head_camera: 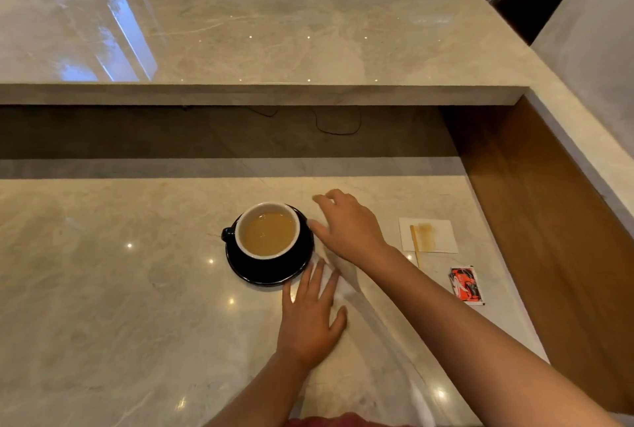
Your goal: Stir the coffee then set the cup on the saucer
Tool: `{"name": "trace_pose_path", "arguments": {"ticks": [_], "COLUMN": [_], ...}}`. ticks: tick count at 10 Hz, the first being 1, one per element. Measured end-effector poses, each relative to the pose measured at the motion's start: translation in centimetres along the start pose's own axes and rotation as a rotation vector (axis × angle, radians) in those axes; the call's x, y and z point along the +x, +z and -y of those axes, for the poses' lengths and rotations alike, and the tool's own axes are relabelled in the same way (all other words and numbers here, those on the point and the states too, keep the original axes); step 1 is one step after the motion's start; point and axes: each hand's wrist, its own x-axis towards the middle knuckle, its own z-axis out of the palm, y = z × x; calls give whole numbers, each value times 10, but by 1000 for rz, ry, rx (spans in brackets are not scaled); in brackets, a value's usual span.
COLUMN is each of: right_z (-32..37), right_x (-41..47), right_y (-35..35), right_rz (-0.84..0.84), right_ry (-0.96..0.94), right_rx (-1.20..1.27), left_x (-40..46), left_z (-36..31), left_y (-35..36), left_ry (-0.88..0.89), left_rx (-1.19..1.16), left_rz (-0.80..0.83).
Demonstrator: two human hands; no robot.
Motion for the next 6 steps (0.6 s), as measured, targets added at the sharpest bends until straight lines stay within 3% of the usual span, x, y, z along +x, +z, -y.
{"name": "trace_pose_path", "arguments": {"ticks": [2, 6], "right_z": [-48, -59], "right_x": [-54, -133], "right_y": [13, 62], "right_rz": [10, -22], "right_ry": [186, 183], "right_rx": [-125, -228], "left_x": [-2, -3], "left_z": [0, 4], "left_y": [2, 8], "left_ry": [31, 55], "left_rx": [-5, 17], "left_rz": [-13, -10]}}
